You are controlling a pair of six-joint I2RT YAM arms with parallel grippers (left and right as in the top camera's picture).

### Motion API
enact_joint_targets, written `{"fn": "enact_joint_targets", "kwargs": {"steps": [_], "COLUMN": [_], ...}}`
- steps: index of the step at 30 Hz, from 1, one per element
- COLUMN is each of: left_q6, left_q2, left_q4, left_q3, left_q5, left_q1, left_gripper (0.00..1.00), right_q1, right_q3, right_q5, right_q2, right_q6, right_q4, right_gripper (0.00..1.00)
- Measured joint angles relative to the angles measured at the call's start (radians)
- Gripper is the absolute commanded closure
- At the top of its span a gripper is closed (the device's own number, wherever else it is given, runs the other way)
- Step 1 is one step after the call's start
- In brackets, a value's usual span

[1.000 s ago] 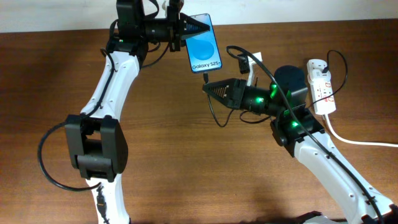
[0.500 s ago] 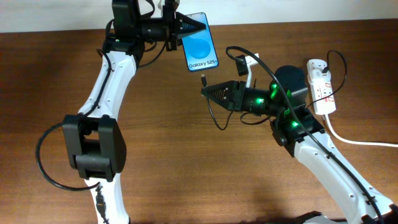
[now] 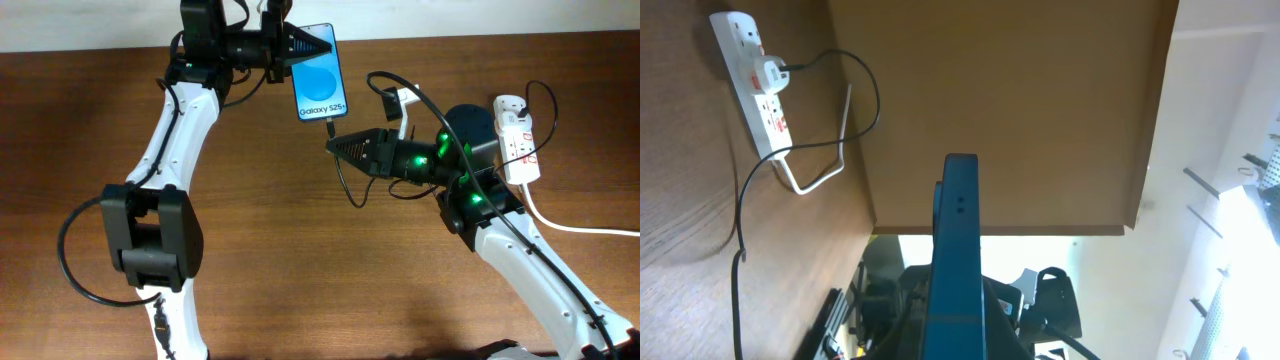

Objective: Plug charger to phone and switch on socket
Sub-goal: 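Push the USB-C plug up into the phone's port with the right gripper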

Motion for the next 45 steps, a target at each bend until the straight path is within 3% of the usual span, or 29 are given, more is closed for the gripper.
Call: {"fn": "enact_joint_targets", "kwargs": {"steps": [45], "left_q6": [-0.008], "left_q2": [0.000], "left_q4": [-0.053], "left_q3": [0.000], "left_q5": [-0.047], "left_q1": [-0.008], "left_gripper": [1.00], "right_q1": [0.000], "right_q3": [0.000], "right_q5": [0.000], "right_q2": [0.000], "right_q6": [0.000], "right_q4": [0.000], "right_gripper": [0.96]}}
